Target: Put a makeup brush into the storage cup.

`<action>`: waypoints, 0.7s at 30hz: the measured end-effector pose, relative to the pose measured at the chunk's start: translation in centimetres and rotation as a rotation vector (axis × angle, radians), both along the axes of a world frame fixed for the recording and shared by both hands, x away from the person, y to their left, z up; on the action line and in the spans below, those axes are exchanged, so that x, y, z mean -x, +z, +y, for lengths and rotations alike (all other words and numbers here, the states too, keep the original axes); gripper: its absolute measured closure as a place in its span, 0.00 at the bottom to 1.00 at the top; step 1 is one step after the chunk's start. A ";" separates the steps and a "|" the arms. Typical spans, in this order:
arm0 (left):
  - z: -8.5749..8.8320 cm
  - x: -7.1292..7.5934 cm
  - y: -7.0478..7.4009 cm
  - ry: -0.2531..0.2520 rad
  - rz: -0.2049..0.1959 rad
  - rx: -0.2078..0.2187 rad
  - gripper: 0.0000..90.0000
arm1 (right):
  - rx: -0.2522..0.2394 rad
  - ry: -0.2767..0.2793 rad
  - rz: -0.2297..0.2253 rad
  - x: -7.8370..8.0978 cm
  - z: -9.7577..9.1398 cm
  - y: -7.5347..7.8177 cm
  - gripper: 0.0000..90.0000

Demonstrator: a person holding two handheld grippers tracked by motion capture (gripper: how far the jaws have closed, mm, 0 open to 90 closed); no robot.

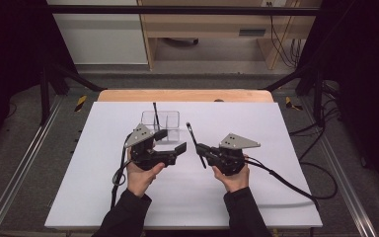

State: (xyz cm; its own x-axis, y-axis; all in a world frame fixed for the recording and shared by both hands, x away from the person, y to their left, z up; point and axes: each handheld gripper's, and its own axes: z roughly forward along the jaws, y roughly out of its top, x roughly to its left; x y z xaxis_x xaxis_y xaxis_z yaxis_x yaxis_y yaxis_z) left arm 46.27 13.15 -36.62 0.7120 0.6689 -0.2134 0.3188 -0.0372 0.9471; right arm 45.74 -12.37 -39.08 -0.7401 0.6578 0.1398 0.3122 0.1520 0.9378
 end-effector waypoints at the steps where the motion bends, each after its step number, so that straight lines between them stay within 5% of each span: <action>1: -0.1 0.0 0.0 0.001 0.001 0.003 0.14 | -0.004 0.001 0.003 0.0 0.0 0.0 0.94; 21: -1.5 -0.5 -0.2 0.003 0.008 0.055 0.21 | -0.029 0.010 -0.004 0.1 0.2 -0.1 0.94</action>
